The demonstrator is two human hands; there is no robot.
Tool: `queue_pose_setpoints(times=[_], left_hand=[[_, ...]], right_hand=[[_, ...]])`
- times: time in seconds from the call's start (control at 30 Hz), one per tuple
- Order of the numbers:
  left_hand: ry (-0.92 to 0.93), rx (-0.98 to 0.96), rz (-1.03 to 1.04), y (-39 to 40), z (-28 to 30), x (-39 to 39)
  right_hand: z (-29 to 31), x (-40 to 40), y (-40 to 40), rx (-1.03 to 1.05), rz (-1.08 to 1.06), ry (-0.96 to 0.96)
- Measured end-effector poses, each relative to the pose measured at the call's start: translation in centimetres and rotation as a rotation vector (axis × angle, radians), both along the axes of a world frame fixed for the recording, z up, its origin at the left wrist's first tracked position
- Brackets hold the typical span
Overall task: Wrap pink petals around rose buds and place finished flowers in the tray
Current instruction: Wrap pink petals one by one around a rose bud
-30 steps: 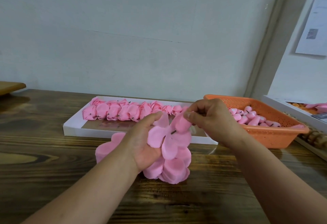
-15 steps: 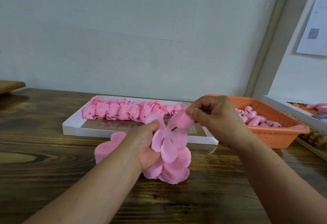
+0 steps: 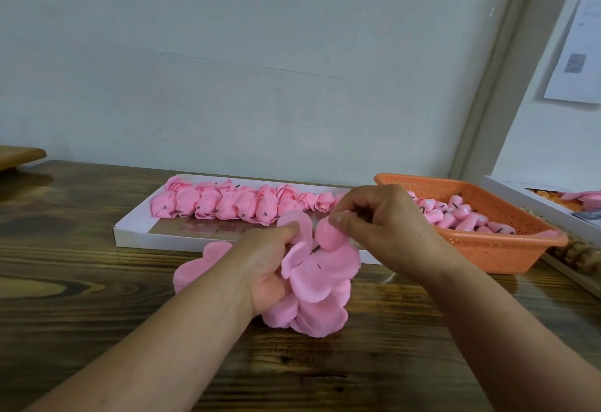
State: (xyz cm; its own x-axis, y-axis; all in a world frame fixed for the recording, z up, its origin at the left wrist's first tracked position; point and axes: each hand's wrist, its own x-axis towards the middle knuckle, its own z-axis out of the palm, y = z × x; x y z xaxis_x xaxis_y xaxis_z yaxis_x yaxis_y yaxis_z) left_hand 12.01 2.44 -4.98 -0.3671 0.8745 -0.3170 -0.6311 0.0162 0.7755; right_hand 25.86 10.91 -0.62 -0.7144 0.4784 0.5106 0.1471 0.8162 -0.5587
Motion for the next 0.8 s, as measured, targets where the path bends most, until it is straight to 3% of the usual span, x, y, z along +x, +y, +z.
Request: queue_pose_setpoints(times=[0.13,0.6,0.8], left_hand=[[0.075,-0.060,0.004,0.0,0.2,-0.1],[0.144,-0.114,-0.036,-0.5,0.7,0.3],[0.310,-0.131,-0.072,-0.5,0.6,0.6]], right_hand=[[0.0,0.0,-0.4,0.108,-0.024,-0.065],[-0.5,-0.3,-1.2,0.079,0.047,-0.168],[-0.7,-0.3,-1.3,0.087,0.066,-0.248]])
